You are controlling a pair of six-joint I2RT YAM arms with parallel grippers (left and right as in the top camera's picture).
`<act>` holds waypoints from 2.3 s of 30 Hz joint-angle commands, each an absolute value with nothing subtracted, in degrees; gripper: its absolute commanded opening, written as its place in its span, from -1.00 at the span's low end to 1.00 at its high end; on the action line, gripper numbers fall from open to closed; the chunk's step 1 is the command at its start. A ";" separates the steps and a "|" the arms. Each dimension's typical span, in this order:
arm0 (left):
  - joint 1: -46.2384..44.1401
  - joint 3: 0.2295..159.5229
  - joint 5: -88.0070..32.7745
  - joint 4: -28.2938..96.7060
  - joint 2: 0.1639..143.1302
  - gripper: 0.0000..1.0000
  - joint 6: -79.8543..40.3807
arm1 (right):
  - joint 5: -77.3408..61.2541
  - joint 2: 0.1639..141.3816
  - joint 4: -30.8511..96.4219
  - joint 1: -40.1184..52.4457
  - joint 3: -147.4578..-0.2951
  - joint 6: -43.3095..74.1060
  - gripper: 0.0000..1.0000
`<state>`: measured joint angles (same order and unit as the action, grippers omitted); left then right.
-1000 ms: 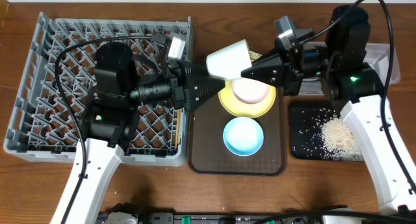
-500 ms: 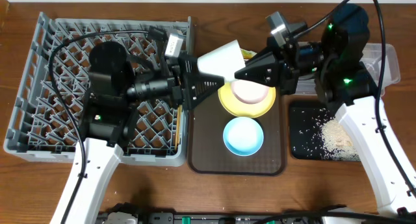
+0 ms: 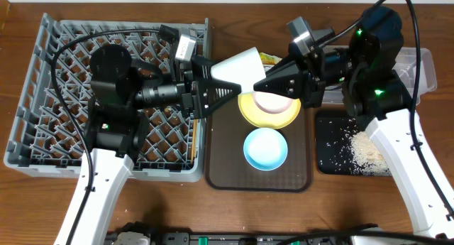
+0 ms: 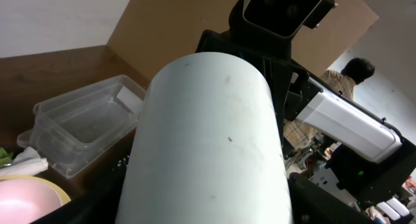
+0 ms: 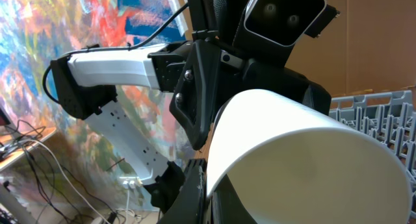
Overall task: Sort waste into correct bins and load items into the dishwasher
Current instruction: 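Lift the white cup and hand it to the left gripper, then carry the white cup into the dish rack with the left gripper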
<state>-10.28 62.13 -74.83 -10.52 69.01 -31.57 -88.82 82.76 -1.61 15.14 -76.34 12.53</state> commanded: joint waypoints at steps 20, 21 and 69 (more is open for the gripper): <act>-8.78 62.81 -81.45 -12.95 68.05 -0.03 -32.05 | -89.38 83.57 -3.03 14.57 -76.49 11.64 0.30; -7.90 62.81 -81.45 -12.91 68.05 -0.06 -32.05 | -89.38 83.57 -3.66 13.98 -76.49 12.43 0.32; 2.74 83.40 -13.80 58.89 84.97 -0.14 -16.27 | -82.54 83.59 -3.25 -14.94 -76.31 20.53 0.98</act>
<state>2.87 75.40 -15.27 53.80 79.59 -19.42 -82.65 83.37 -3.25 -14.52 -76.31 20.40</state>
